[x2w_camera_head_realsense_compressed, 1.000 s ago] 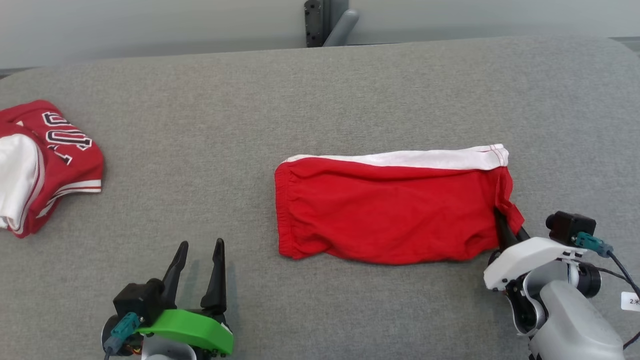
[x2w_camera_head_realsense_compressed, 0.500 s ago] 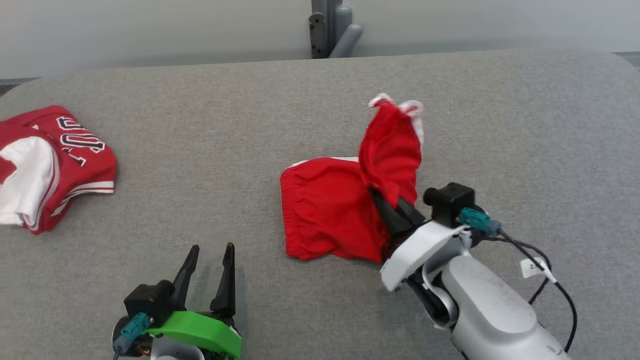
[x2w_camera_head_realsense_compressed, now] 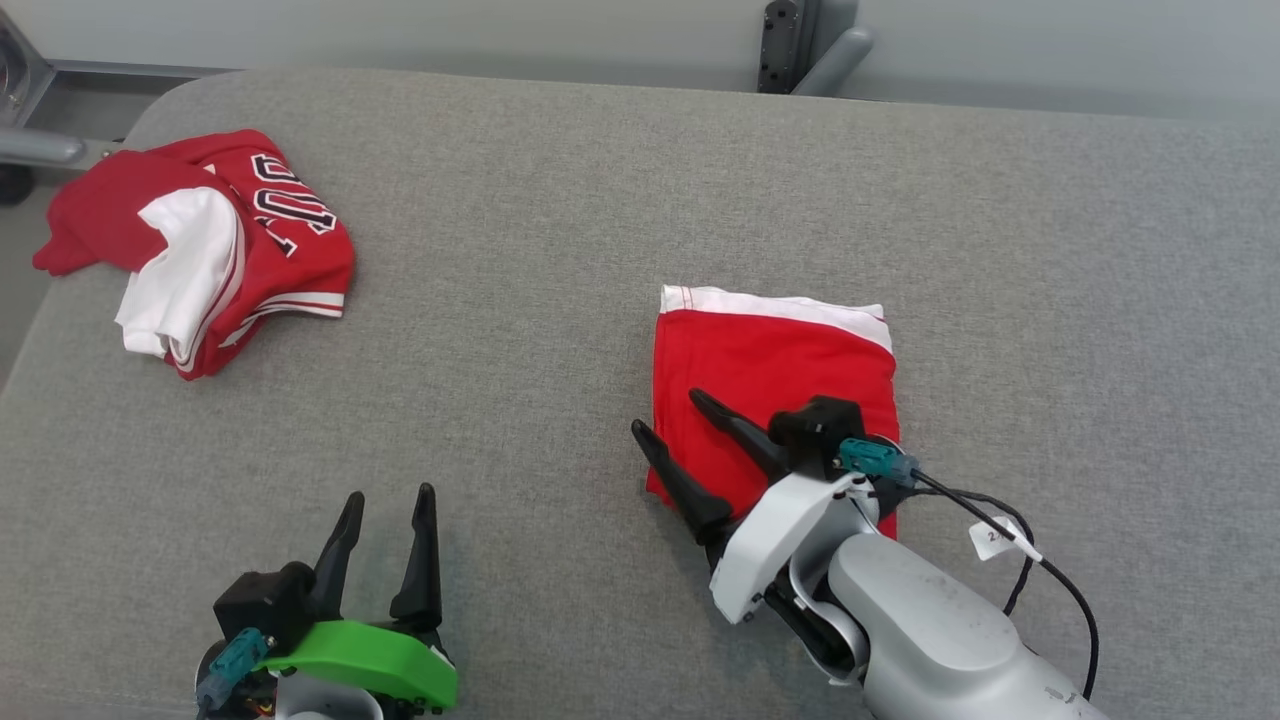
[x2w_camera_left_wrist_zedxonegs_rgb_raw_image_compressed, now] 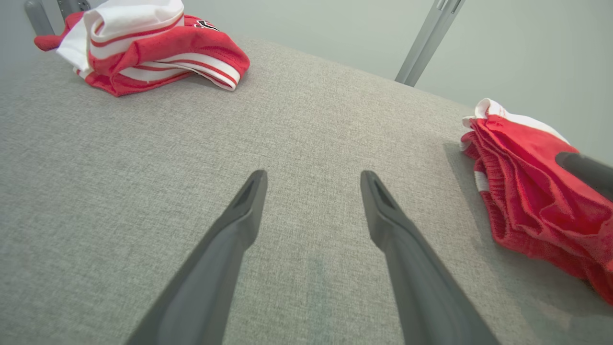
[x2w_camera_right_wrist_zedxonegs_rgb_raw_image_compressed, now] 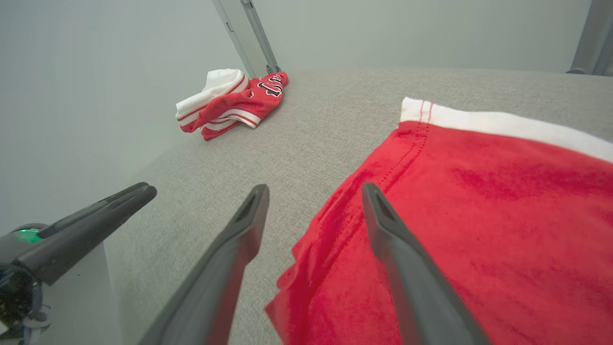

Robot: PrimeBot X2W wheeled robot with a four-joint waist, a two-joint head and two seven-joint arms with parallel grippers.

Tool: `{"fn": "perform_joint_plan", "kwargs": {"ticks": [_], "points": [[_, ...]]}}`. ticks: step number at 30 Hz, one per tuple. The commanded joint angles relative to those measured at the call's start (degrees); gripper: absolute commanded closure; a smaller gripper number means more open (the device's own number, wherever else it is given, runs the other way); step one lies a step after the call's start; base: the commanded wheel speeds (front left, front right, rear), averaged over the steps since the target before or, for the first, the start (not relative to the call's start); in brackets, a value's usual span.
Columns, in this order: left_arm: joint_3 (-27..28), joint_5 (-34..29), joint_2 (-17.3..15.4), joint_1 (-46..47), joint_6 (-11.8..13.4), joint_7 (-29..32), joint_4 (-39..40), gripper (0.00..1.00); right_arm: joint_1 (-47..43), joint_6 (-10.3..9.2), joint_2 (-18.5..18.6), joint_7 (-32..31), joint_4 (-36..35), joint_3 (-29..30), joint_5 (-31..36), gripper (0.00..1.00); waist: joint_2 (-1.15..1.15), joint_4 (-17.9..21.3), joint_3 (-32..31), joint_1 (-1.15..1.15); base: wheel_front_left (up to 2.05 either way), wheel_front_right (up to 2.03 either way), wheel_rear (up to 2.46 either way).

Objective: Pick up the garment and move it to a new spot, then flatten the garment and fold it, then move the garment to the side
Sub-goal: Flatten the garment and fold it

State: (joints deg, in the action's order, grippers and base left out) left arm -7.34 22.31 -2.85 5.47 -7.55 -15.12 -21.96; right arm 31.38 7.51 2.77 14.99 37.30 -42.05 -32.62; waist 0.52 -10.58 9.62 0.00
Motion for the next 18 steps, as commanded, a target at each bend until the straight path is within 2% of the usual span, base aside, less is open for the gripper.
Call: {"fn": "perform_joint_plan", "kwargs": {"ticks": [1,5,8,18], "points": [[0.2,-0.5,-0.1,0.2,0.1,0.0,0.2,0.0,-0.4,-0.04,0.4,0.2,-0.5,0.5,-0.5,0.0,-0.52,0.5,-0.1,0.0,0.0,0.0,0.0],[1.5,-2.3,-0.1,0.1,0.2,0.0,0.8,0.0,-2.4,-0.04,0.3,0.2,-4.1,4.0,-0.3,0.0,-0.52,2.9,-0.9,0.0,0.0,0.0,0.0],[1.4,-4.3,-0.1,-0.3,0.2,0.0,1.3,0.0,-4.6,-0.04,0.4,0.2,-6.6,9.2,1.4,0.0,-0.52,4.9,-1.7,0.0,0.0,0.0,0.0],[2.9,-6.9,-0.1,-3.4,0.8,0.0,1.8,0.0,-16.7,-0.03,0.9,0.2,-13.0,28.2,13.0,0.0,-0.52,10.7,-6.3,0.0,0.0,0.0,0.0]]}}
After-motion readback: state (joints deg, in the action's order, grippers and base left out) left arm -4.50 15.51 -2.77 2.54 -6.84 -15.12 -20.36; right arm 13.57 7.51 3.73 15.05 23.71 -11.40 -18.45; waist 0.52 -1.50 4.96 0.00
